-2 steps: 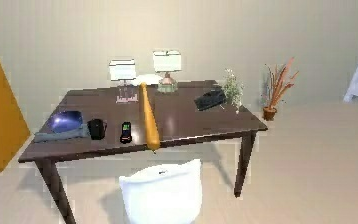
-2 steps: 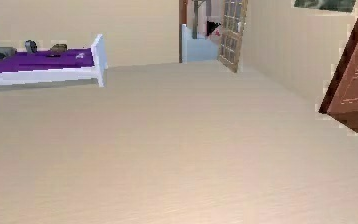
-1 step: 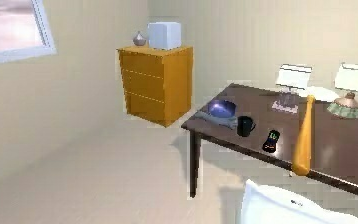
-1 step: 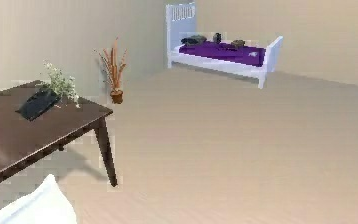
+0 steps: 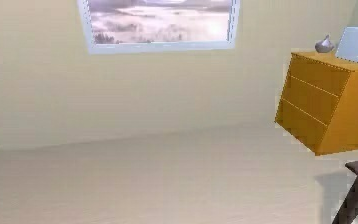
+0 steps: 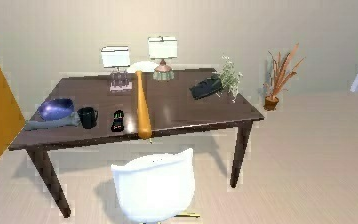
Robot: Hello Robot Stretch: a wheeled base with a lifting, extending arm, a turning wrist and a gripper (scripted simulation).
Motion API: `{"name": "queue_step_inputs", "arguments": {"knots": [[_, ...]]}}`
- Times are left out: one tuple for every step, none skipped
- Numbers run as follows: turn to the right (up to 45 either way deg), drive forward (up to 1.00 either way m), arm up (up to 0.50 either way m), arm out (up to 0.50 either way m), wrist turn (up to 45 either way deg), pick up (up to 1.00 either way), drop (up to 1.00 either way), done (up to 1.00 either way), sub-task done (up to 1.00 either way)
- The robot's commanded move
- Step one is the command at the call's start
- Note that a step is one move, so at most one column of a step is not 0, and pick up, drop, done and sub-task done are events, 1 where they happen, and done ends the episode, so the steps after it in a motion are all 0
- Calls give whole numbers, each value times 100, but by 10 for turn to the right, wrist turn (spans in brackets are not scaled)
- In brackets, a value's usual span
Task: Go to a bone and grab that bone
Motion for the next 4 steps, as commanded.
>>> {"name": "queue_step_inputs", "arguments": {"knots": [[-300, 0, 0, 0, 0, 0, 0, 0, 0], [450, 0, 0, 0, 0, 0, 0, 0, 0], [300, 0, 0, 0, 0, 0, 0, 0, 0], [0, 75, 0, 0, 0, 0, 0, 0, 0]]}}
